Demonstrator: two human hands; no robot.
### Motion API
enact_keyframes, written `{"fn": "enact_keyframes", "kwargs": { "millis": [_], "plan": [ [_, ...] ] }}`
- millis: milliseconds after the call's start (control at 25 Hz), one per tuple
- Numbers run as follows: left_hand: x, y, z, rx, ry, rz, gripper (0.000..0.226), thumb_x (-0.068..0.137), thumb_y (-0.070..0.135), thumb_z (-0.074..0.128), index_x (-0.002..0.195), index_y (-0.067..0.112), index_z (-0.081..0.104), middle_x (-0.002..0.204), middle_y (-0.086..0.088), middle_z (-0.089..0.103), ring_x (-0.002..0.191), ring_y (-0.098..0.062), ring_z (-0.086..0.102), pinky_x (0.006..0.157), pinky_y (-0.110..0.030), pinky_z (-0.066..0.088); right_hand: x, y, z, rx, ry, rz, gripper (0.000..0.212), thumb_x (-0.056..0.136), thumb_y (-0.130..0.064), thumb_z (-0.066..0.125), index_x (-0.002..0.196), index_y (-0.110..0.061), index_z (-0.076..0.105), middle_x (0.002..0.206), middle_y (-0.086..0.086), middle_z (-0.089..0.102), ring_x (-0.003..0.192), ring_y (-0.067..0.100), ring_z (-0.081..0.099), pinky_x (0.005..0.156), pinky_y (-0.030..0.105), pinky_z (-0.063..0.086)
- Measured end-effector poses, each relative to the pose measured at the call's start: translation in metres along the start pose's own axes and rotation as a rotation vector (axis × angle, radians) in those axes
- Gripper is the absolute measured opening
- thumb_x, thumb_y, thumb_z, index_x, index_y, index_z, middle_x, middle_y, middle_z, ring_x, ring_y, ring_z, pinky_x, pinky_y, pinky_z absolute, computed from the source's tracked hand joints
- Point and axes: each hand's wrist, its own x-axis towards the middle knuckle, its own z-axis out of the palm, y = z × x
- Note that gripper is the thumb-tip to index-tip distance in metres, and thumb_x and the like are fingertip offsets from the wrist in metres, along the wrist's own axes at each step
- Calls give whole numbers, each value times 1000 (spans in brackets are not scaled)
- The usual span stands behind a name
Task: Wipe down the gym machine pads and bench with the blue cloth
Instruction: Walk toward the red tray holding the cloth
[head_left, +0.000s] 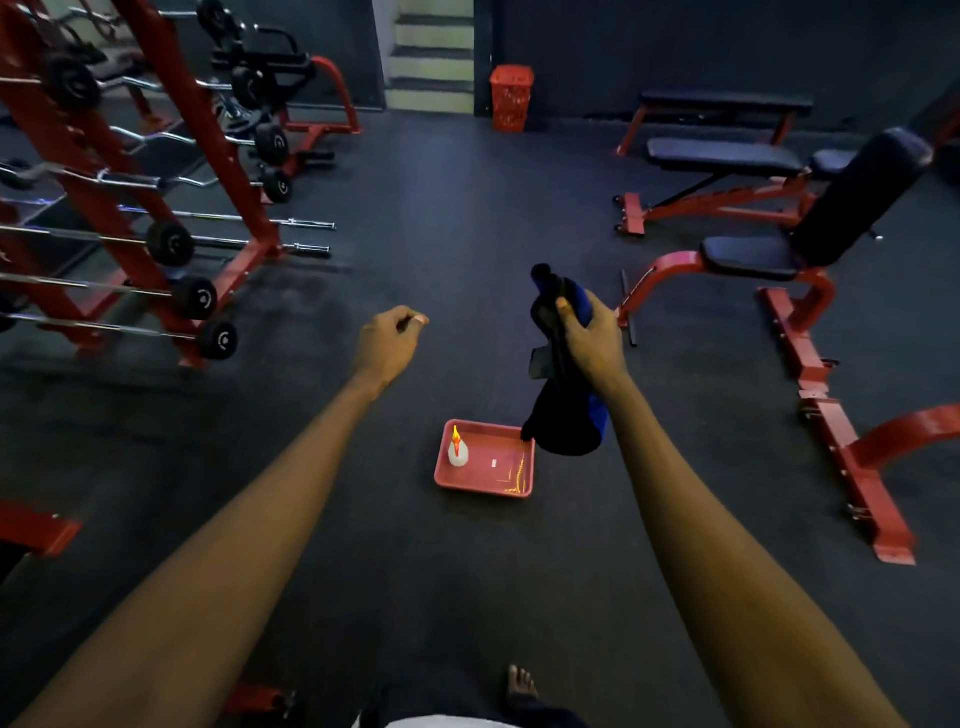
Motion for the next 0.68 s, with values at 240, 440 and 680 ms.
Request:
{"fn": "enact_keyframes", "kwargs": {
  "millis": [240,440,680],
  "plan": [
    [111,-1,29,-9,-5,-22,23,97,27,57,103,13,73,100,-8,73,95,-23,65,76,-29,44,100,15,37,-5,-35,9,27,100,-29,57,125,-18,65,109,-1,70,101,14,64,78,25,45],
    [200,-13,57,-11,-53,-55,23,97,28,57,105,15,73,103,-4,73,97,-22,65,74,-26,42,167,28,65,-26,-11,97,20,100,-26,58,117,-20,65,103,-3,69,96,11,62,70,21,43],
    [254,-47,102,-23,-129,-120,22,99,27,55,106,16,72,104,1,73,90,-16,63,73,-25,41,212,87,101,-145,-20,240,10,96,-20,60,106,-17,59,91,-3,64,80,11,59,68,24,39]
  ]
}}
